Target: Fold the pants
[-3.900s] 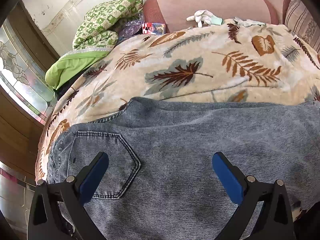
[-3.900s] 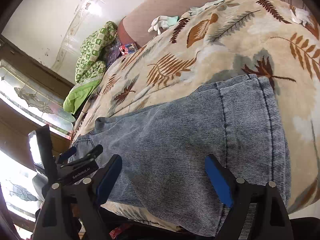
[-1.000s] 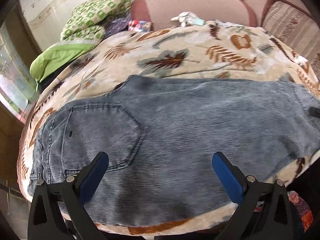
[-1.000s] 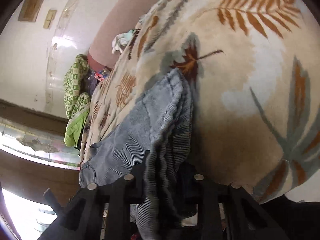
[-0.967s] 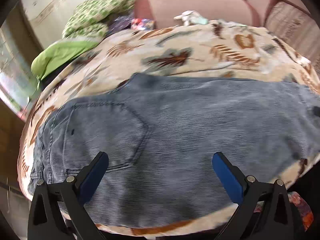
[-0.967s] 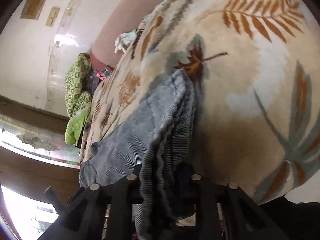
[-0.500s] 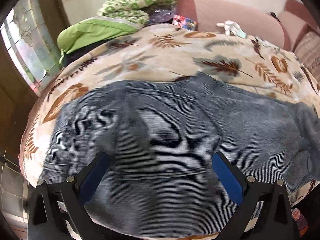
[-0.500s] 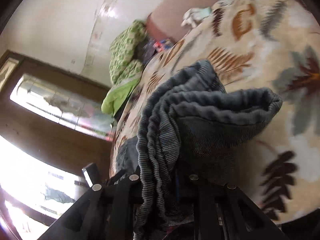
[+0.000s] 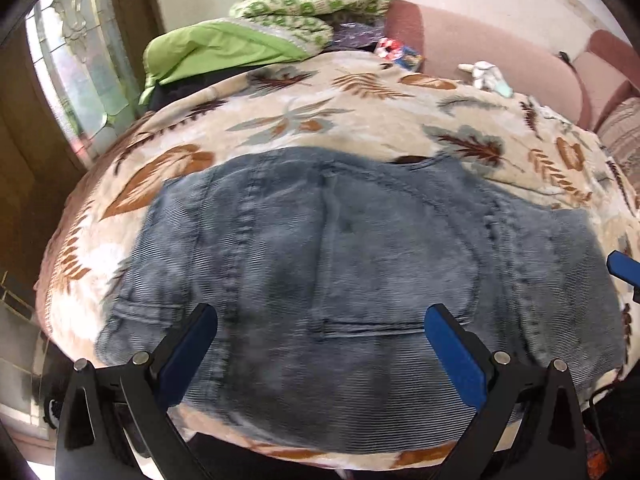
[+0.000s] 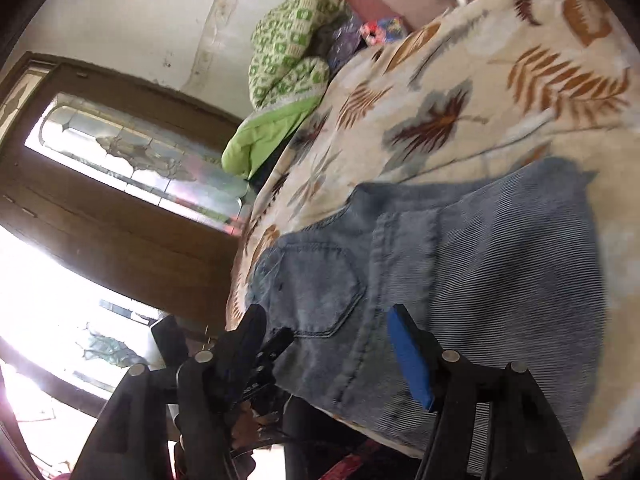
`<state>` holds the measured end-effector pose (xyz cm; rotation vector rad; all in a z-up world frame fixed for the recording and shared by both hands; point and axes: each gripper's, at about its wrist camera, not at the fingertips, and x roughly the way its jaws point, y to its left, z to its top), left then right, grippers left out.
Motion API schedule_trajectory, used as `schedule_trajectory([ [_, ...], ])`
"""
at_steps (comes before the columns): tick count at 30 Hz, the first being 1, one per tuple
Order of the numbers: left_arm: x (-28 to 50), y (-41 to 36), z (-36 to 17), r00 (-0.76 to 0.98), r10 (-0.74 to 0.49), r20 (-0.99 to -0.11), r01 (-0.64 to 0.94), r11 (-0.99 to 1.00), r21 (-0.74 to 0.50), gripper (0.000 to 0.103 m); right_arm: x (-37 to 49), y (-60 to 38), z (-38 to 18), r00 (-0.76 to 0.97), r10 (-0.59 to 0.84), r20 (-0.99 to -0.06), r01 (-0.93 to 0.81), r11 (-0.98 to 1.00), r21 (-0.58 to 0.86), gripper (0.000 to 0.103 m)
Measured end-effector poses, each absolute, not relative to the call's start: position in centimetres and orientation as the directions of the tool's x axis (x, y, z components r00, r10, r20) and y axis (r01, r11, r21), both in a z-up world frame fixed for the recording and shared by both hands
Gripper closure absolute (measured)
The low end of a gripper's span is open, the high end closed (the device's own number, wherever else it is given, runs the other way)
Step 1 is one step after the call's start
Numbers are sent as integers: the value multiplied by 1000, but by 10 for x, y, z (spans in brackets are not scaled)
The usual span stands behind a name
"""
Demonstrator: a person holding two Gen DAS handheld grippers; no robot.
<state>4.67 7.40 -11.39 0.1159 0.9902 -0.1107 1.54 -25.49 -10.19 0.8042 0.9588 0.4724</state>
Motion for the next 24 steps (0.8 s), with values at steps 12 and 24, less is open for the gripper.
schedule_trajectory([
  [12, 33, -12, -139, 554, -50, -831, 342, 924, 172, 0, -15, -311, -152, 473, 630, -616, 190, 610, 769, 36],
  [24, 45, 1, -135, 534, -3, -845, 287, 941, 178, 0, 49, -296, -130, 525, 593, -611, 113, 663, 740, 36],
])
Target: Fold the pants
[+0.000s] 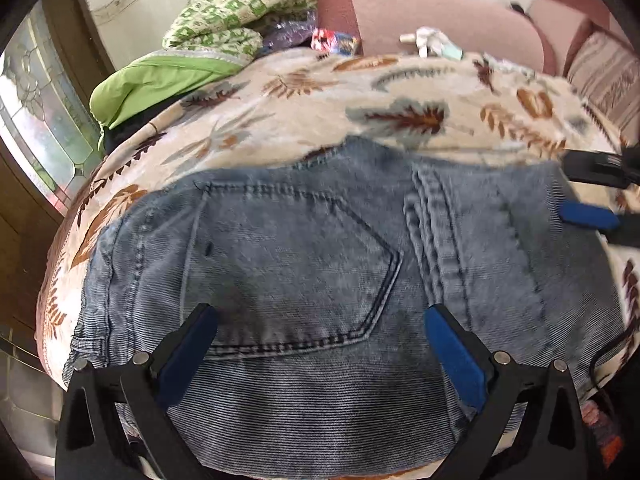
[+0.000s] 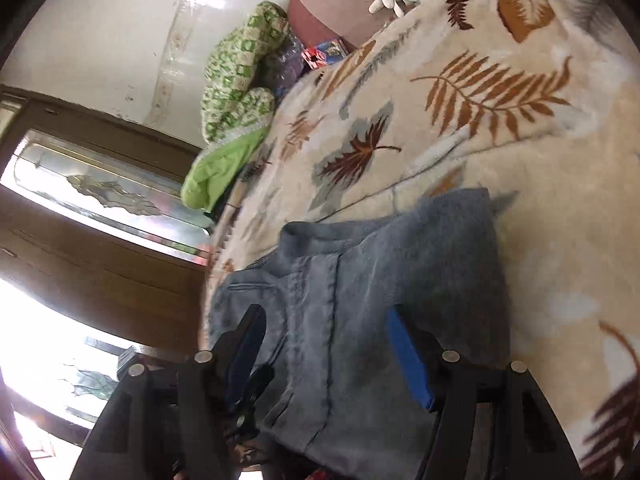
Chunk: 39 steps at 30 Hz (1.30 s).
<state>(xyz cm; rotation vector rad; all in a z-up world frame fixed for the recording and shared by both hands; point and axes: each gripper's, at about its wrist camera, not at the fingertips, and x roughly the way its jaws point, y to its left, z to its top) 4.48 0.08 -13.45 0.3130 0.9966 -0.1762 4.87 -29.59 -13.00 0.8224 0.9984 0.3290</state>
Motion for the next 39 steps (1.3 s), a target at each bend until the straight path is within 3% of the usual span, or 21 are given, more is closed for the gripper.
schedule_trajectory([
  [2, 44, 2, -136, 529, 2, -848, 291, 939, 184, 0, 65, -288, -147, 467, 564, -681, 144, 712, 688, 34],
  [7, 41, 25, -120, 580, 7, -815, 240, 954, 179, 0, 58, -283, -135, 480, 525, -703, 111, 759, 642, 34],
  [22, 45, 143, -98, 636, 170, -753, -44, 982, 185, 0, 31, -184, -86, 457, 574, -680, -146, 802, 579, 34],
  [39, 46, 194, -104, 633, 191, -750, -120, 982, 149, 0, 17, -103, -79, 389, 538, -748, -286, 842, 457, 34],
])
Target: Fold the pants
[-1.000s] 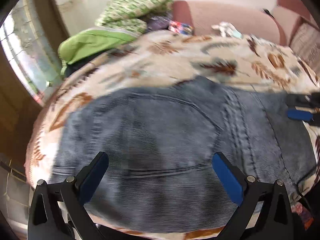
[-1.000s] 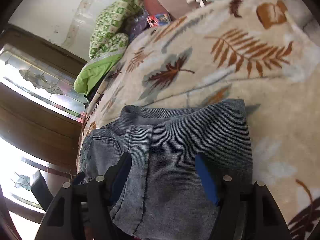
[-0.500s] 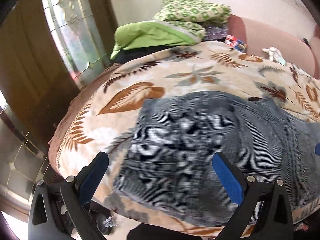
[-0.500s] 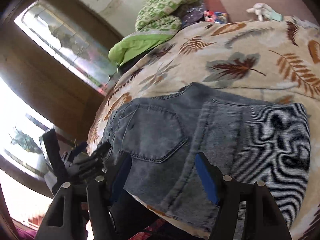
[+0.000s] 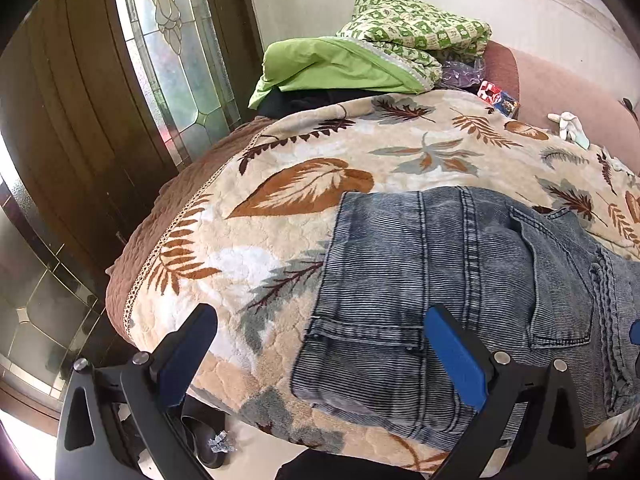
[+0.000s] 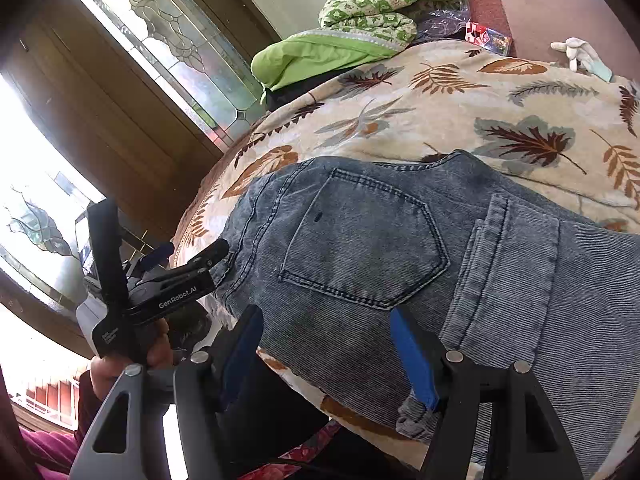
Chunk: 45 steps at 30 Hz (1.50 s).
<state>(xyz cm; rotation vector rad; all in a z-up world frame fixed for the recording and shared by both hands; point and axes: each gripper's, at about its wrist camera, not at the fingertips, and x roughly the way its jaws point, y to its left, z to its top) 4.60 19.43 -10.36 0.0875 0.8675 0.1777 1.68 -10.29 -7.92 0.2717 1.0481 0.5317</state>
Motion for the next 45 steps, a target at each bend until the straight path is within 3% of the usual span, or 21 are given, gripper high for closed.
schedule_trajectory([
  [7, 46, 255, -117, 576, 170, -800, -216, 975, 52, 0, 15, -92, -84, 376, 523, -765, -285, 851, 442, 34],
  [12, 38, 294, -127, 538, 42, -842, -255, 960, -115, 2, 15, -84, -90, 365, 522, -771, -286, 851, 440, 34],
  [17, 29, 301, -139, 496, -173, -851, -218, 924, -315, 28, 16, -77, -94, 354, 519, -778, -295, 851, 434, 34],
  [18, 26, 299, -142, 488, -209, -848, -210, 915, -346, 28, 15, -76, -94, 356, 515, -780, -299, 853, 427, 34],
  [28, 18, 296, -130, 581, -366, -726, -152, 828, -539, 27, 16, -77, -97, 361, 501, -786, -288, 862, 417, 34],
  [39, -8, 289, -124, 634, -453, -627, -57, 781, -622, 26, 18, -83, -100, 365, 492, -791, -275, 868, 413, 34],
  [45, -11, 261, -143, 569, -494, -657, -54, 775, -630, 20, 21, -87, -102, 363, 503, -785, -260, 863, 433, 34],
])
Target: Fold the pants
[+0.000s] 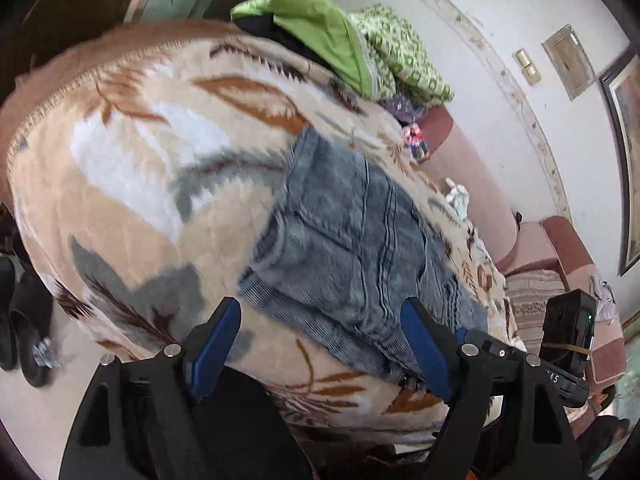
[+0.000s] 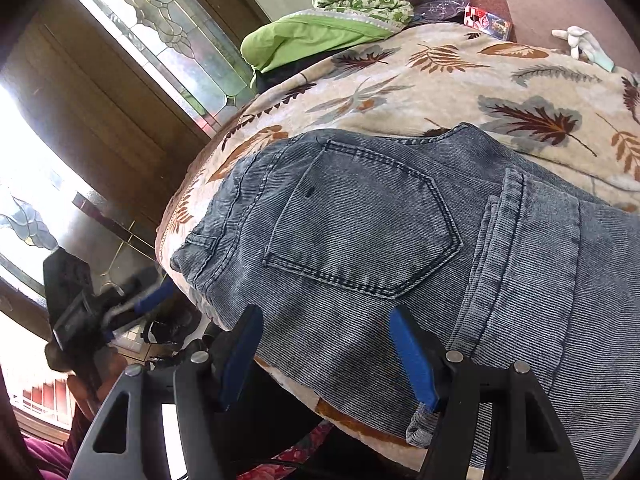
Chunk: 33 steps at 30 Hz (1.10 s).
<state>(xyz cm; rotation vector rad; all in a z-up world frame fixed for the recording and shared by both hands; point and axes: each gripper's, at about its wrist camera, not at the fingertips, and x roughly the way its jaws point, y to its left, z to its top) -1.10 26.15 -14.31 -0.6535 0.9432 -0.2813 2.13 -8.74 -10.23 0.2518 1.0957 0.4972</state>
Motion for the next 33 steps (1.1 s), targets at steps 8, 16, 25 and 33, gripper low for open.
schedule_trajectory([
  [8, 1, 236, -170, 495, -593, -635, -103, 685, -721, 22, 18, -91, -99, 378, 494, -783, -274, 868, 415, 34],
  [16, 19, 247, -173, 516, -607, -604, -155, 627, -763, 31, 22, -107, -100, 387, 506, -771, -231, 863, 449, 34],
  [25, 28, 252, -176, 531, -593, -605, -162, 629, -760, 71, 18, -122, -106, 396, 488, -778, -206, 873, 442, 34],
  [33, 21, 229, -135, 590, -488, -643, -53, 772, -634, 82, 13, -160, -110, 436, 466, -770, -132, 879, 457, 34],
])
